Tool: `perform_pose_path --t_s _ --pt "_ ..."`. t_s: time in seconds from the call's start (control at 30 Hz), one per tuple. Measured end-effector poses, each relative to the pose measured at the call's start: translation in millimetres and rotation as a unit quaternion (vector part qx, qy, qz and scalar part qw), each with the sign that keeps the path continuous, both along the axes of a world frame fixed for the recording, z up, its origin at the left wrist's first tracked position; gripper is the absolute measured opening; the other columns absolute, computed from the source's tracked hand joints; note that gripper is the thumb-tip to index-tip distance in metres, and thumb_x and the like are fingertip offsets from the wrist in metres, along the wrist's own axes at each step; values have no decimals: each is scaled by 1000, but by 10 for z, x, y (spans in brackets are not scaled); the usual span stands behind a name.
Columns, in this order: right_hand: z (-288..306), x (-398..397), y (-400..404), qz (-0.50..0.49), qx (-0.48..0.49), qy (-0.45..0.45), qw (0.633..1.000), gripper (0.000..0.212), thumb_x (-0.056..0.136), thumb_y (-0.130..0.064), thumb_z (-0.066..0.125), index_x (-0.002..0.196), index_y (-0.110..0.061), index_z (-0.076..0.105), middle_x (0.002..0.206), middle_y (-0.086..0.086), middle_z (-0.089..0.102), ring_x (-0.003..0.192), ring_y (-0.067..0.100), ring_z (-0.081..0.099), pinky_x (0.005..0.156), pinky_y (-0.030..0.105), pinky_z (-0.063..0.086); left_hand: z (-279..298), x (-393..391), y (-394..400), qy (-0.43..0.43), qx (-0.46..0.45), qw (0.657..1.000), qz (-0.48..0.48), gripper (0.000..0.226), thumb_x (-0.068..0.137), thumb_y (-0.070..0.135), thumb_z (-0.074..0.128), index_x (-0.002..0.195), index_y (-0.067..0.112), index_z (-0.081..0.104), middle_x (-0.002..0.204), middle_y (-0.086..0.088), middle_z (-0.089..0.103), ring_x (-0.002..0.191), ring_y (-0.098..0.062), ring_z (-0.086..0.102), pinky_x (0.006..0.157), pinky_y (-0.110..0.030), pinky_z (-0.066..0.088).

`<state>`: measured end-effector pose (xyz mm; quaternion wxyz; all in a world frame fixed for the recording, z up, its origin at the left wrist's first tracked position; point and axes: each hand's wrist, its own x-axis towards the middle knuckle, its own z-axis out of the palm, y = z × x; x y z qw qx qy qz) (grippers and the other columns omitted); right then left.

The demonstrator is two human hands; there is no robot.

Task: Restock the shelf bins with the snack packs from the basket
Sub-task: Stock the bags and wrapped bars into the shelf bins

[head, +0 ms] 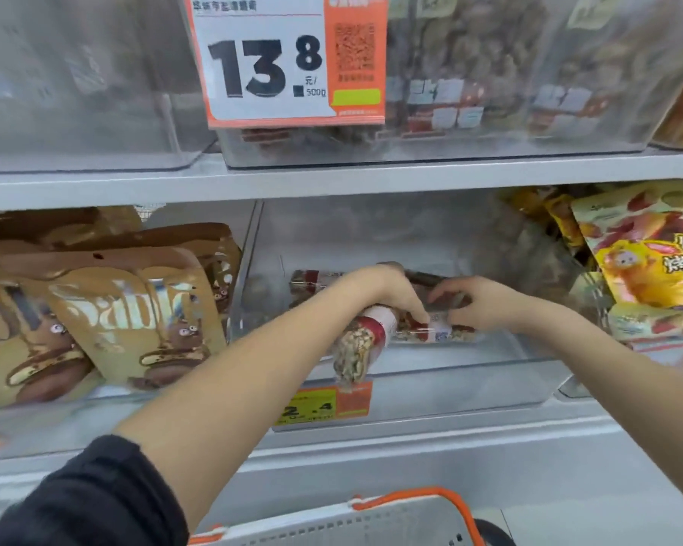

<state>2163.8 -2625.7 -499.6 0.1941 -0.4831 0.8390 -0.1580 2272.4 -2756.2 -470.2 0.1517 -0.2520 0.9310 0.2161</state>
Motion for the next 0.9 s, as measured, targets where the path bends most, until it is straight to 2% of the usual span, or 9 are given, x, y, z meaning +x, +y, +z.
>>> perform_pose_path --t_s 0.13,0.27,0.37,0.43,0.47,0.6,0.67,0.73,0.9 --pt "-97 14 -25 35 11 26 999 27 82 -25 70 106 -26 59 105 -7 59 93 14 55 77 20 40 139 149 -105 89 49 992 77 51 84 51 63 109 6 62 95 -6 63 68 -16 58 51 -23 41" --pt "-52 130 -106 9 -13 186 982 22 90 -28 59 106 -18 49 103 4 57 95 25 53 80 36 46 194 367 -151 156 192 945 215 40 93 45 52 110 10 62 107 -8 61 86 -23 63 72 -26 51" --pt "190 621 -99 -55 -193 -94 975 25 94 -39 53 108 -19 52 100 2 65 93 24 62 77 34 50 207 511 -226 189 349 853 340 33 97 38 49 76 13 55 75 -5 53 59 -17 50 65 -24 44" --pt "314 909 -76 -53 -160 -359 918 36 93 -52 47 111 -22 55 100 6 71 88 24 70 70 37 55 169 584 -261 207 423 787 399 34 97 35 50 71 13 50 66 -2 49 42 -12 47 47 -17 42" --pt "319 995 -59 -27 -135 -371 918 38 90 -53 52 113 -23 55 99 7 71 84 24 71 68 39 56 152 631 -250 216 448 762 414 33 97 34 50 71 13 50 66 0 49 37 -11 47 38 -15 40" --pt "296 945 -25 -6 -136 -94 986 43 77 -37 73 114 -32 52 99 0 69 75 16 63 67 32 54 181 978 -74 267 426 781 371 20 98 26 49 107 9 52 96 -8 59 76 -17 61 56 -25 53" --pt "282 843 -5 29 -69 51 996 48 73 -43 71 118 -43 53 118 -11 63 101 14 61 88 38 50 231 1314 20 309 390 802 331 35 96 18 53 128 6 46 121 -11 56 101 -23 63 74 -27 55" --pt "235 887 6 25 -64 90 994 47 75 -43 69 120 -43 57 124 -11 61 114 17 57 95 43 47 307 1767 158 322 422 804 268 29 96 13 53 124 6 52 122 -12 58 103 -22 66 82 -27 56" --pt "34 1893 294 52 -390 154 907 14 83 -11 53 90 -10 65 86 2 65 86 19 54 77 35 41 -37 2872 466 328 458 800 207 14 96 17 51 102 13 64 94 -1 69 87 -17 69 77 -28 54"
